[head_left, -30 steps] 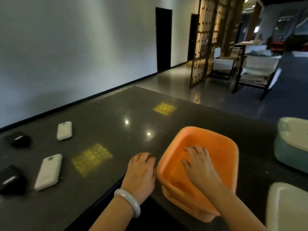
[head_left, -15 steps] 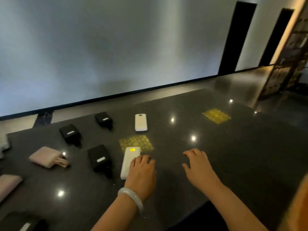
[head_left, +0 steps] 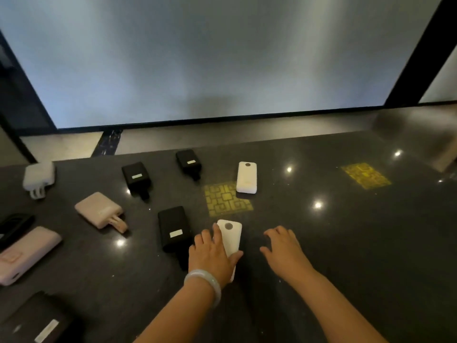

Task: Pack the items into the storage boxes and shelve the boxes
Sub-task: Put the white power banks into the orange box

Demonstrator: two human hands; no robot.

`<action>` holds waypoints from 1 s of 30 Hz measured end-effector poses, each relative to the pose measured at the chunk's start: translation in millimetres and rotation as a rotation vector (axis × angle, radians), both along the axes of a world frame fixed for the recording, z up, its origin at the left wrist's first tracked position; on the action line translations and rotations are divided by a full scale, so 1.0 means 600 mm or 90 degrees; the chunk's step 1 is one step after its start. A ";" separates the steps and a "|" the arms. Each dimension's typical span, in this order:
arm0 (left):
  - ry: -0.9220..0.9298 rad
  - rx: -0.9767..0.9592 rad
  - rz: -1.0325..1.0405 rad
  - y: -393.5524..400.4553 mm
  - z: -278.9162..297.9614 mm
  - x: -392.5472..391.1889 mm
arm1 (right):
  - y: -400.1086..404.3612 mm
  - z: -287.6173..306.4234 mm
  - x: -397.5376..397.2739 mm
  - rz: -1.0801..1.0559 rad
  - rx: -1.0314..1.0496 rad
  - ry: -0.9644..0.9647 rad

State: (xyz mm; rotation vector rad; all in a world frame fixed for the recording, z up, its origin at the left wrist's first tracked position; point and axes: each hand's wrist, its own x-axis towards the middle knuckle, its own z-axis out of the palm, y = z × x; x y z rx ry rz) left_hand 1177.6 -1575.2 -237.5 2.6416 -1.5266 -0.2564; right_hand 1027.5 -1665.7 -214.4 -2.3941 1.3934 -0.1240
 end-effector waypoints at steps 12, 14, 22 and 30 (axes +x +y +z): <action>0.007 -0.014 0.064 -0.124 -0.041 0.027 | -0.148 -0.025 0.042 0.019 0.049 -0.026; -0.009 -0.015 0.070 -0.150 -0.044 0.044 | -0.178 -0.028 0.054 0.003 0.044 -0.037; 0.007 -0.062 0.114 -0.166 -0.077 0.061 | -0.285 -0.028 0.156 -0.089 0.029 -0.133; 0.013 -0.106 0.118 -0.161 -0.084 0.064 | -0.323 -0.046 0.263 -0.149 0.028 -0.017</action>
